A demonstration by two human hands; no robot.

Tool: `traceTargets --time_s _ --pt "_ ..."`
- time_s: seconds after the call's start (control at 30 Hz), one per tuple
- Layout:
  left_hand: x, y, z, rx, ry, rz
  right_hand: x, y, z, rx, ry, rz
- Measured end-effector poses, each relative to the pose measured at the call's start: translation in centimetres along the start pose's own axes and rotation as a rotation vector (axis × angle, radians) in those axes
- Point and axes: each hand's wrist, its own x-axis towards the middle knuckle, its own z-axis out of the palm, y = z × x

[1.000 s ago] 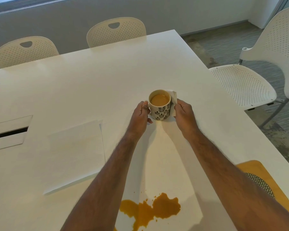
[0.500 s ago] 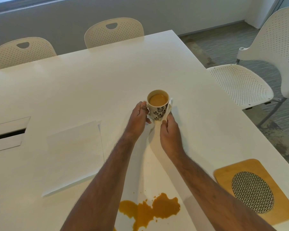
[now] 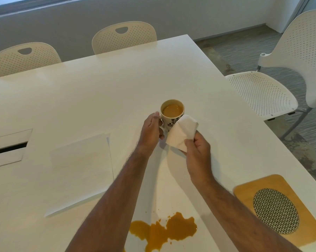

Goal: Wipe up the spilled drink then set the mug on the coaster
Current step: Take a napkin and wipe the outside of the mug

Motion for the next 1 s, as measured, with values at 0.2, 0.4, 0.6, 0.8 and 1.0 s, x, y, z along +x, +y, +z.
traceTargets --time_s 0.2,0.4,0.6,0.8,1.0 --pt "0.0 0.2 0.7 -0.153 0.041 -0.11 2.6 -0.8 -3.3 0.267 0.118 0.073" --pt "0.0 0.6 2.0 -0.224 0.143 -0.13 4.4 -0.6 -5.0 0.353 0.141 0.074" --pt "0.0 1.0 2.1 -0.299 0.154 -0.143 5.1 -0.2 -5.3 0.401 0.142 0.097" --pt "-0.1 2.1 1.6 -0.347 0.145 -0.107 5.5 0.4 -5.1 0.418 0.122 0.123" --pt "-0.7 4.8 1.0 -0.357 0.125 -0.04 5.9 0.3 -4.1 0.503 -0.042 0.176"
